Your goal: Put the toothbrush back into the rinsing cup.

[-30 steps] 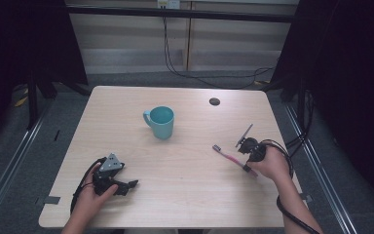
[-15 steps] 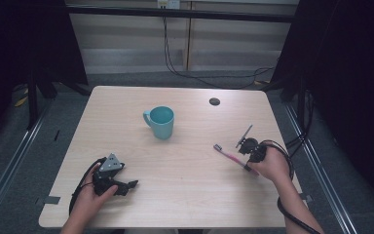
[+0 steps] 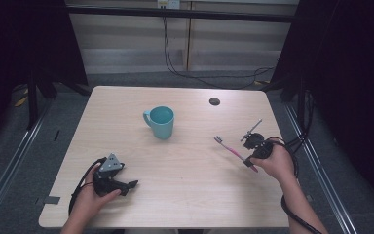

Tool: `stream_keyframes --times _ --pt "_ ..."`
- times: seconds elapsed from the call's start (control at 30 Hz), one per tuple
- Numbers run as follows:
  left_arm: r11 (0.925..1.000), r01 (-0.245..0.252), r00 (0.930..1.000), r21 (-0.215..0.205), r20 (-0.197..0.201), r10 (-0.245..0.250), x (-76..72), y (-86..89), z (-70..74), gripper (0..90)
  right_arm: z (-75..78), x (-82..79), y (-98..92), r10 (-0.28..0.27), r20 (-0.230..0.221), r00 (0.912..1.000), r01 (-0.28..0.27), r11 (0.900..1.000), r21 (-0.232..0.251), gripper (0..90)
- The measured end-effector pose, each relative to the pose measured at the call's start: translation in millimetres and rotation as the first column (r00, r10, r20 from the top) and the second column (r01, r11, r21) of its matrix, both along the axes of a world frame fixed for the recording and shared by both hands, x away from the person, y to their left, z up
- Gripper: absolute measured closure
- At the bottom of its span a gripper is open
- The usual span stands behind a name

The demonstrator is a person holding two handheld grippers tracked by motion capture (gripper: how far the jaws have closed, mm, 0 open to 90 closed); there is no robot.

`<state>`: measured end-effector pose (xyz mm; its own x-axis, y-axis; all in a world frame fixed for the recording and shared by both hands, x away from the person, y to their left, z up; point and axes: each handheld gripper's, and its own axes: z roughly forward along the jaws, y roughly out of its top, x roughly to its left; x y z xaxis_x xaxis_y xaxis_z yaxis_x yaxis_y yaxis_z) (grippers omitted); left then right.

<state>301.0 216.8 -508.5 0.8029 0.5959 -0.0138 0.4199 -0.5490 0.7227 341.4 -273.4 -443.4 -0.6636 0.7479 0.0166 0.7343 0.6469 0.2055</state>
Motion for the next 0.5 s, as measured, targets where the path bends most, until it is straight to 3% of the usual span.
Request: stream_keyframes --times 0.23,0.5 --pt "1.0 -0.002 1.0 -0.007 -0.006 0.002 0.2 0.6 0.2 14.4 2.1 0.8 1.0 -0.026 0.027 0.9993 0.025 0.999 0.034 82.6" --pt "0.9993 -0.008 0.9988 -0.036 -0.048 0.006 2.5 -0.1 2.4 15.6 1.9 2.0 2.7 -0.06 0.054 0.9967 0.056 0.996 0.075 82.6"
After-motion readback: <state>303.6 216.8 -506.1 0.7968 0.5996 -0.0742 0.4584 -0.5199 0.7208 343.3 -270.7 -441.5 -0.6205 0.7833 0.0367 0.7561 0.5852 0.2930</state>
